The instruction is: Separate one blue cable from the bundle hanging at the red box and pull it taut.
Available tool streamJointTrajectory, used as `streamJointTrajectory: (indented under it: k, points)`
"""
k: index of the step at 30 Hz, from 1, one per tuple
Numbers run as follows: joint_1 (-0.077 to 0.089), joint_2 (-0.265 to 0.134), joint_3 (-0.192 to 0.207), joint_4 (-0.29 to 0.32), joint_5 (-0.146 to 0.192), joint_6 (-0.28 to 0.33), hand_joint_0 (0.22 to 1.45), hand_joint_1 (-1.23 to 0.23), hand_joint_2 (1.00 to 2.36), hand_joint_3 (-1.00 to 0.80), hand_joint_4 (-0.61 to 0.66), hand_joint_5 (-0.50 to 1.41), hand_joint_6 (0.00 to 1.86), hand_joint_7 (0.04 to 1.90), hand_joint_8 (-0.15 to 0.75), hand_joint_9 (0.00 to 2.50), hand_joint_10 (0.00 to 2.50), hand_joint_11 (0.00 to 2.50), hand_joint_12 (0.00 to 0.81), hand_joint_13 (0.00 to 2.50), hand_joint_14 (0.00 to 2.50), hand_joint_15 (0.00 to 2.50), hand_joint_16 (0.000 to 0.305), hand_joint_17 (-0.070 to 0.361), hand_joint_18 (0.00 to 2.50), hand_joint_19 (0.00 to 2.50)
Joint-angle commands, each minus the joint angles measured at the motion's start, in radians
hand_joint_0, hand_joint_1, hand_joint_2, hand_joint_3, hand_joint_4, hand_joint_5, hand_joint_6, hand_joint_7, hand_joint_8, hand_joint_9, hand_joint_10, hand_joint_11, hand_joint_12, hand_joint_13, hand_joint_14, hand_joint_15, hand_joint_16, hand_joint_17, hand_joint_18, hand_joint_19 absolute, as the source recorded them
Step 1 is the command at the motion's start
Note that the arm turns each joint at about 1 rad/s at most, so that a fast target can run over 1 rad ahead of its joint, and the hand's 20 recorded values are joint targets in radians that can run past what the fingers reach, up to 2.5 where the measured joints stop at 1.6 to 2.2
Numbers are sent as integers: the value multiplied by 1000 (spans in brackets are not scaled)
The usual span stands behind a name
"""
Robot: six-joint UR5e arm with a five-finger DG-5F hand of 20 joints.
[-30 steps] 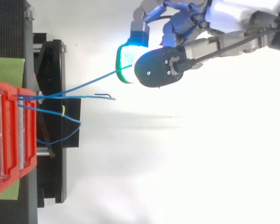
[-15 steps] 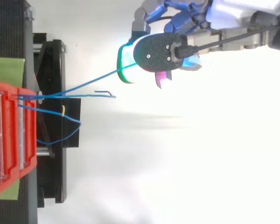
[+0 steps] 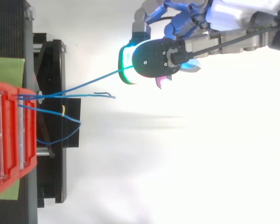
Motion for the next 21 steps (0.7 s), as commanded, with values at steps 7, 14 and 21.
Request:
streamJointTrajectory:
  k: [7,14,21]
  points:
    - [0,0,-1,-8,0,5,689,-650,1005,-446,-8,-235,934,937,254,854,1078,1339,331,989,25,887,40,90,666,536]
    - [0,0,-1,-48,0,7,575,-546,1000,-500,91,-236,913,910,269,864,1053,1367,336,989,25,886,42,94,662,547]
    - [-1,0,-1,-53,0,7,540,-520,1000,-500,111,-236,908,906,279,863,1070,1341,341,984,24,883,44,98,658,543]
